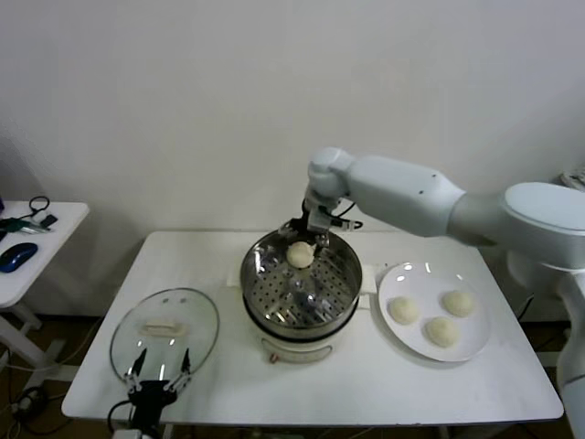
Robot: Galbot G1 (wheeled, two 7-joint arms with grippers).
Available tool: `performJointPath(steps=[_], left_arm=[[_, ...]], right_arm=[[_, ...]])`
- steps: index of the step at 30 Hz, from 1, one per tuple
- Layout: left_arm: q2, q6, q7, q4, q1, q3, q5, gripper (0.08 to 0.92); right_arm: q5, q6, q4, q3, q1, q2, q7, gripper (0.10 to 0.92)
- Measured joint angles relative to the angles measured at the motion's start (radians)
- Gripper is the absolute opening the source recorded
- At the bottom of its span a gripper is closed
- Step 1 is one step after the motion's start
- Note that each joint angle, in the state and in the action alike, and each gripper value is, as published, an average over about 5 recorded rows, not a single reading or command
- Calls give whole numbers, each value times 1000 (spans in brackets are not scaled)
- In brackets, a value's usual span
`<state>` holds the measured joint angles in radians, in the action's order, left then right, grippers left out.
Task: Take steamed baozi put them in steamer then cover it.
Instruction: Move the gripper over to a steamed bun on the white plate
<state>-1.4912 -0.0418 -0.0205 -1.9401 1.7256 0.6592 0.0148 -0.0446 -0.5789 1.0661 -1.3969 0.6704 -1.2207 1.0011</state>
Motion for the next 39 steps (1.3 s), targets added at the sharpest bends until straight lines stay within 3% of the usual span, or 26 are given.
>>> performJointPath(steps=[7, 14, 24, 39], left_arm=[[-1, 1, 2, 0, -5, -5, -2, 823], [4, -2, 2, 2, -6, 0, -1, 823], [4, -5, 2, 10, -10, 4, -1, 823], [6, -17, -3, 20, 3, 16, -7, 823]], right_arm=[[-291, 202, 94, -200, 183, 167, 33, 823], [-411, 469, 211, -333, 224, 363, 3, 823], [-440, 735, 272, -282, 42, 496, -70, 823], [-367, 878, 141, -54, -298, 453, -123, 823]])
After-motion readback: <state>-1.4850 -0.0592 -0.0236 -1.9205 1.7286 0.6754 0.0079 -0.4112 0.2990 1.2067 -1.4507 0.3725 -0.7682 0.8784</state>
